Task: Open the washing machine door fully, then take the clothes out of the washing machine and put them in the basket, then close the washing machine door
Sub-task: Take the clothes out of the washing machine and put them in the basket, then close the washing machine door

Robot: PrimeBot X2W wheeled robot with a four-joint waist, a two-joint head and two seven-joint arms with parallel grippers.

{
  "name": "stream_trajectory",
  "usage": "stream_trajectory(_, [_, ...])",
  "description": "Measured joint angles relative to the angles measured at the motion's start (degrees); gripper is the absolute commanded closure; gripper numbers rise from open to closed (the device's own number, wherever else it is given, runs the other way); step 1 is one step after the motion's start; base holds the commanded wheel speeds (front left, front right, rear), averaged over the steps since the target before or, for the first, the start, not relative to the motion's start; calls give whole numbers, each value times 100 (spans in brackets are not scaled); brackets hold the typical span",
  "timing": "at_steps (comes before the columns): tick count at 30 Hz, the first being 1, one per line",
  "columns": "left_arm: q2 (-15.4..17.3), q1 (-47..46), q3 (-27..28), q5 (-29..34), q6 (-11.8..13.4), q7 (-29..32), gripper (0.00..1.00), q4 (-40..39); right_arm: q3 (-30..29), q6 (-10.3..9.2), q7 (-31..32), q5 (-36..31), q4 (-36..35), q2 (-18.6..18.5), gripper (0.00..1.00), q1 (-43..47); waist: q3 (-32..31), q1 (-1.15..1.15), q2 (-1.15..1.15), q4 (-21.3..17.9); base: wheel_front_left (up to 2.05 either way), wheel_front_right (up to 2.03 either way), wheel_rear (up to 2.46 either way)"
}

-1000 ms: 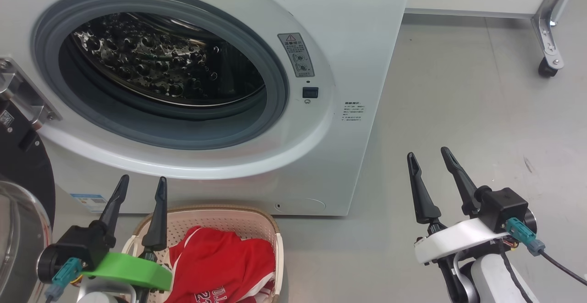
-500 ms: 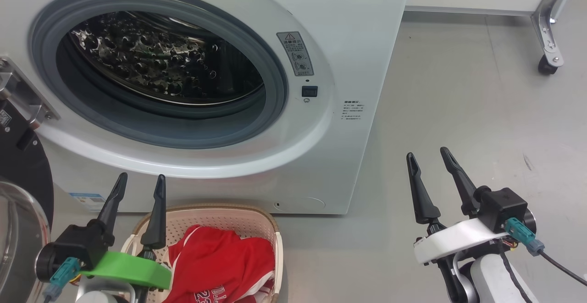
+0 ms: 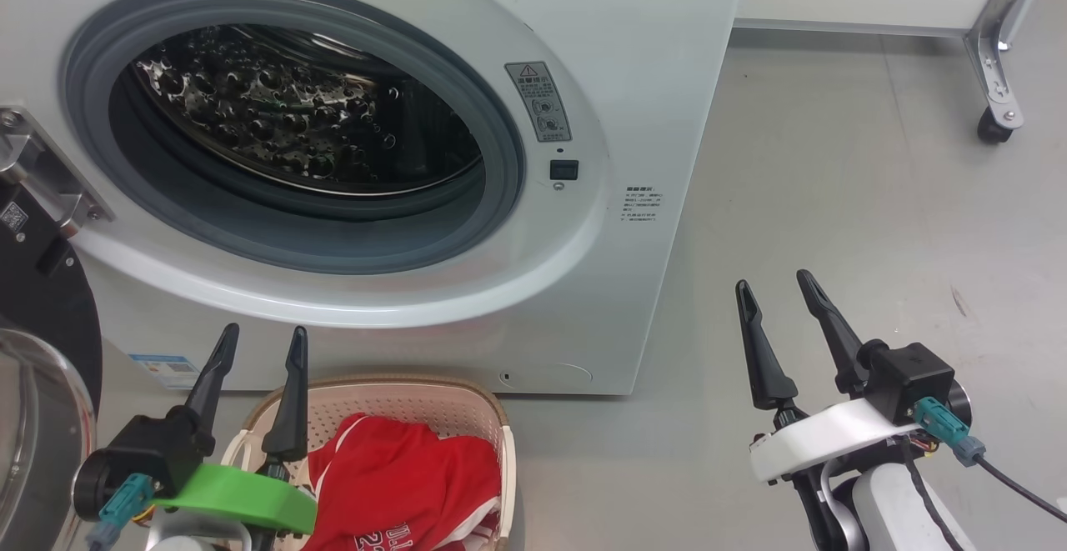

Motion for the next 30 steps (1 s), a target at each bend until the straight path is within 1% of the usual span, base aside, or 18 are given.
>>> stream_trajectory(15, [-5,11,-15,-58,-15,0,0,23,23,8,0,0,36,1,0,0,-52,0,0,11,-54,54,0])
stream_trajectory(30, [-3,13,18,-59,-15,0,0,13,26,7,0,2,34,1,0,0,-30,0,0,-28,-114,114,0])
